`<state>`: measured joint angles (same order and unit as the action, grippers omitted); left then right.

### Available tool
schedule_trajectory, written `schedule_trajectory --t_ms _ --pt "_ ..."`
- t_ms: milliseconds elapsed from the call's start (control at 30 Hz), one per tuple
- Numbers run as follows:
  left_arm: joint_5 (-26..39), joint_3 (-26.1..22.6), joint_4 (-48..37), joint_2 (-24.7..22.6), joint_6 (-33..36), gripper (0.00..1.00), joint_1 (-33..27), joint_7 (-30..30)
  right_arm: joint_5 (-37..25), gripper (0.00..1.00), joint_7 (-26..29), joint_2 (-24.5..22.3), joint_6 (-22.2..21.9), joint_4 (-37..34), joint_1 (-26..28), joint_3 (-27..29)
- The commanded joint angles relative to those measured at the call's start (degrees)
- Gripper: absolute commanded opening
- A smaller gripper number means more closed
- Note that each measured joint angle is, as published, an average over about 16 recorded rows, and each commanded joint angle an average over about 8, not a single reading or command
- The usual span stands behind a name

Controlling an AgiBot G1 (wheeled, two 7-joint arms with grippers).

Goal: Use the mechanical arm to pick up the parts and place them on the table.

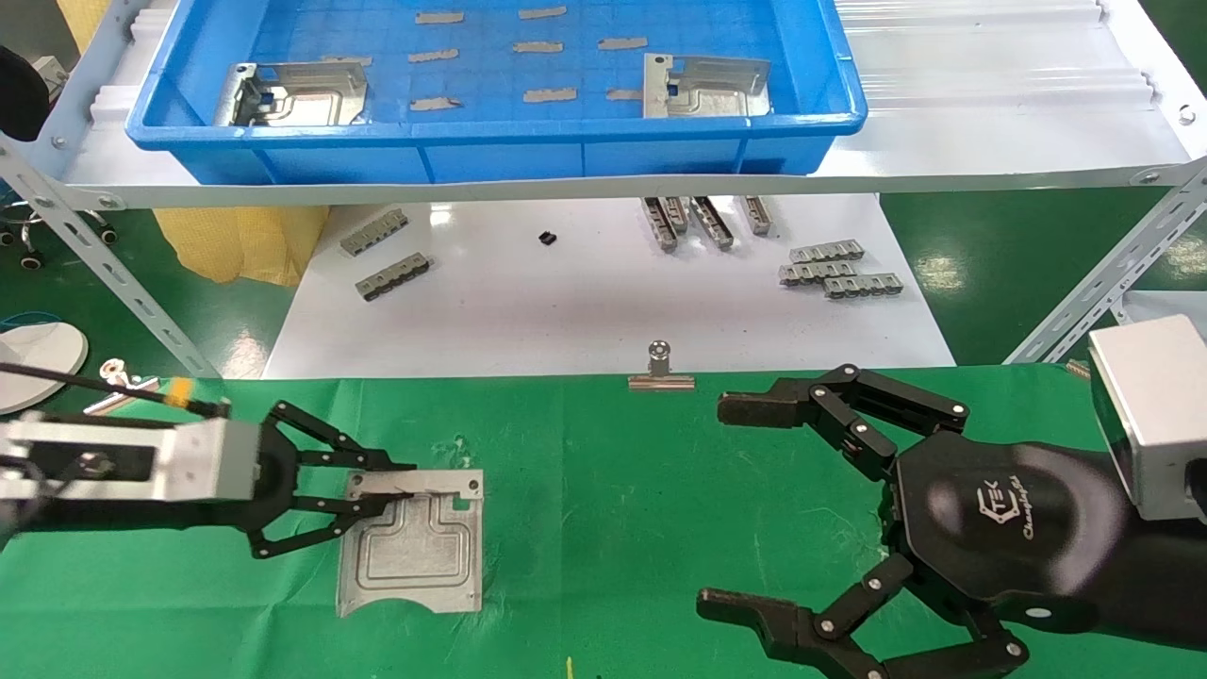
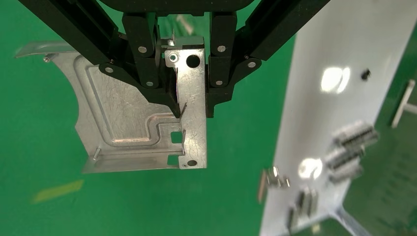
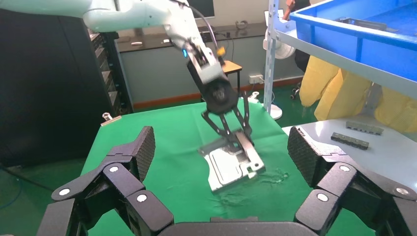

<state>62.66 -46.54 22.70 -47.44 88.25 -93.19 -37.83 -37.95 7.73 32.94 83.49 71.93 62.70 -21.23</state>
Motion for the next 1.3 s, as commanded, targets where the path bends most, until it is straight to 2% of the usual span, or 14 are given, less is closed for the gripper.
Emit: schedule_trajectory --t_ms 33,100,133,333,367,400,567,700,1100,1300 --pt "1.2 -0.9 -2.7 -1.4 -1.1 0.0 0.2 -2.8 0.0 1.0 0.0 0.0 0.0 0.0 0.0 0.0" --pt "1.9 -1.2 -5.1 -2.6 -1.7 0.03 -0.1 -4.5 0.0 1.0 0.0 0.0 0.0 0.0 0.0 0.0" --pt "2.2 -1.4 -6.2 -3.2 -1.9 0.1 -0.3 -5.1 0.0 1.0 0.0 0.0 0.0 0.0 0.0 0.0" --pt "3.3 -1.9 -11.8 -6.0 -3.7 0.85 -1.3 -8.0 0.0 1.0 0.0 0.0 0.0 0.0 0.0 0.0" --pt "3.5 -2.0 -12.5 -6.4 -4.1 0.94 -1.5 -8.5 0.0 1.0 0.0 0.0 0.0 0.0 0.0 0.0" --pt "3.6 -2.0 -13.1 -6.7 -4.4 1.0 -1.6 -9.1 0.0 1.0 0.0 0.0 0.0 0.0 0.0 0.0" --pt "4.2 -2.4 -15.0 -7.6 -3.6 1.0 -2.7 -11.1 0.0 1.0 0.0 0.0 0.0 0.0 0.0 0.0" --pt "4.0 -2.4 -16.5 -7.8 -0.8 1.0 -3.8 -10.5 0.0 1.0 0.0 0.0 0.0 0.0 0.0 0.0" --pt "-0.1 -0.5 -18.8 -7.6 3.1 1.0 -4.5 -1.1 0.0 1.0 0.0 0.0 0.0 0.0 0.0 0.0" --pt "-0.9 -0.1 -19.2 -7.8 3.2 1.0 -4.3 -0.1 0.0 1.0 0.0 0.0 0.0 0.0 0.0 0.0"
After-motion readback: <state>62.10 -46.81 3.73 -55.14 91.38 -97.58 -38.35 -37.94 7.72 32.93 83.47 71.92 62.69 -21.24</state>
